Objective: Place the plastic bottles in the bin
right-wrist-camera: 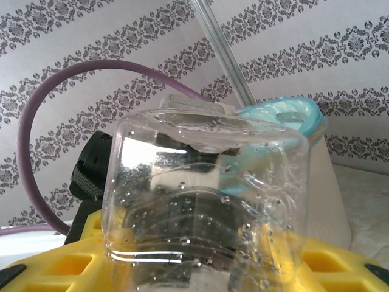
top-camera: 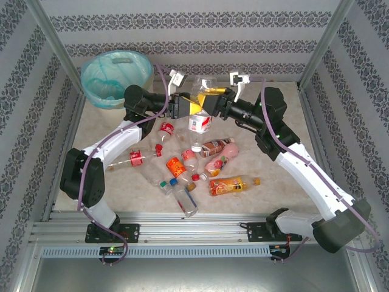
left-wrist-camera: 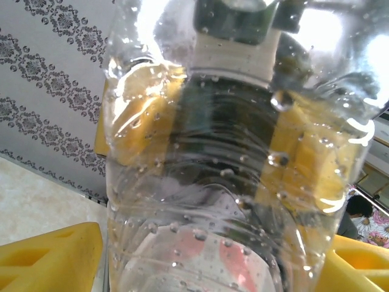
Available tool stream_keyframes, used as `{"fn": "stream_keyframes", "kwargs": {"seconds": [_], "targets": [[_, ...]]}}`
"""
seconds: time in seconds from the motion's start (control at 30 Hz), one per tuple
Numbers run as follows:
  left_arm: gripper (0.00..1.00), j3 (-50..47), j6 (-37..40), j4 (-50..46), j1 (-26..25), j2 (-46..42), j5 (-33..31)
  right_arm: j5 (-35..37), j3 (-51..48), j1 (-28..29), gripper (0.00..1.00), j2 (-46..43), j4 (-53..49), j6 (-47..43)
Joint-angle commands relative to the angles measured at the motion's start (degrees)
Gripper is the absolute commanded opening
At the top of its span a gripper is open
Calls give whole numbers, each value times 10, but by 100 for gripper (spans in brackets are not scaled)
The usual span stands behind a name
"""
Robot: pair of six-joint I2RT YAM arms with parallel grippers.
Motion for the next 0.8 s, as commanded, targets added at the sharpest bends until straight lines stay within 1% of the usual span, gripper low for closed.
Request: {"fn": "stream_keyframes", "kwargs": {"seconds": [0.0,0.13,0.27,0.37,0.4,0.43,0.5,0.6,0.7,0.77], "targets": [[79,9,8,23,-9,-15,17,10,15,8,54,4,30,10],[74,9,8,22,-9,-15,18,7,14,10,55,6,32,10],[63,18,10,13,-7,-13,15,13,12,10,61,-1,27,2],[54,22,13,7,-1,-15,9,29,7,10,69,-14,18,-14],[53,23,16,3,2,-16,6,34,3,11,71,-19,18,-17],[53,24,21,-4,5,-19,3,44,-2,10,76,-27,18,-23],[53,24,36,-28,13,-27,-8,67,-11,10,82,-42,17,-33],[53,25,75,-83,28,-43,-25,116,-26,11,92,-68,10,-52],[53,31,136,-175,52,-69,-53,177,-41,11,94,-95,5,-72],[53,48,208,-279,74,-94,-79,220,-52,11,94,-112,3,-83]]}}
